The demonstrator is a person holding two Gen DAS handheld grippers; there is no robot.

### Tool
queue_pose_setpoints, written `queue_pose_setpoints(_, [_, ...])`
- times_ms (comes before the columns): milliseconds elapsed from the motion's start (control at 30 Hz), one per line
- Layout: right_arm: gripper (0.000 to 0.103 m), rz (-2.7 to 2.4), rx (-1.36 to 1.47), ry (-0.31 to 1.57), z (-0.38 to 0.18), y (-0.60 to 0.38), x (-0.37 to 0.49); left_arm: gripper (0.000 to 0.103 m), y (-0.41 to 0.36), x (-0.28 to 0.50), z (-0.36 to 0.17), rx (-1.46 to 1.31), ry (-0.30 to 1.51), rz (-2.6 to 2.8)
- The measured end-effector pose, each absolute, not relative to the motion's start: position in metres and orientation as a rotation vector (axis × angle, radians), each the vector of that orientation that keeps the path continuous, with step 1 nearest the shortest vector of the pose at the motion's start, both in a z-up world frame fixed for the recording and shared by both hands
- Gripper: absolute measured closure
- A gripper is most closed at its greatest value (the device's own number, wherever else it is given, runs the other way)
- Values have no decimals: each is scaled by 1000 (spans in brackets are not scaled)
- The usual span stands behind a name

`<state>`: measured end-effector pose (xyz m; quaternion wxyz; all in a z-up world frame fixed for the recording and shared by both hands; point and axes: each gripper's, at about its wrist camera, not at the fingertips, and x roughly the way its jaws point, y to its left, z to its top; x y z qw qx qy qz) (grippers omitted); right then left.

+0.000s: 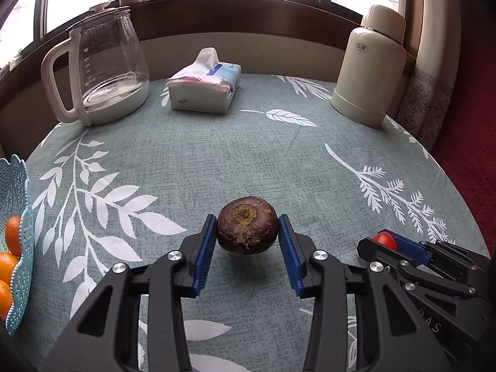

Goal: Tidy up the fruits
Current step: 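Carry the mangosteen over the basket with the left tool while the right tool holds the tomato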

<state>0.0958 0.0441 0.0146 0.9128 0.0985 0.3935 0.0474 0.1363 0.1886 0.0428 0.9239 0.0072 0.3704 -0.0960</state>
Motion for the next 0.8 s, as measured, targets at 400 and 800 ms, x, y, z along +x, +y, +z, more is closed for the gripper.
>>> queue_pose_setpoints(400, [75, 100, 205, 810, 14, 43, 96, 61, 213, 109, 55, -53, 657, -70])
queue_pose_setpoints(800, [76, 105, 214, 803, 17, 43, 94, 61, 221, 87, 57, -48, 637, -7])
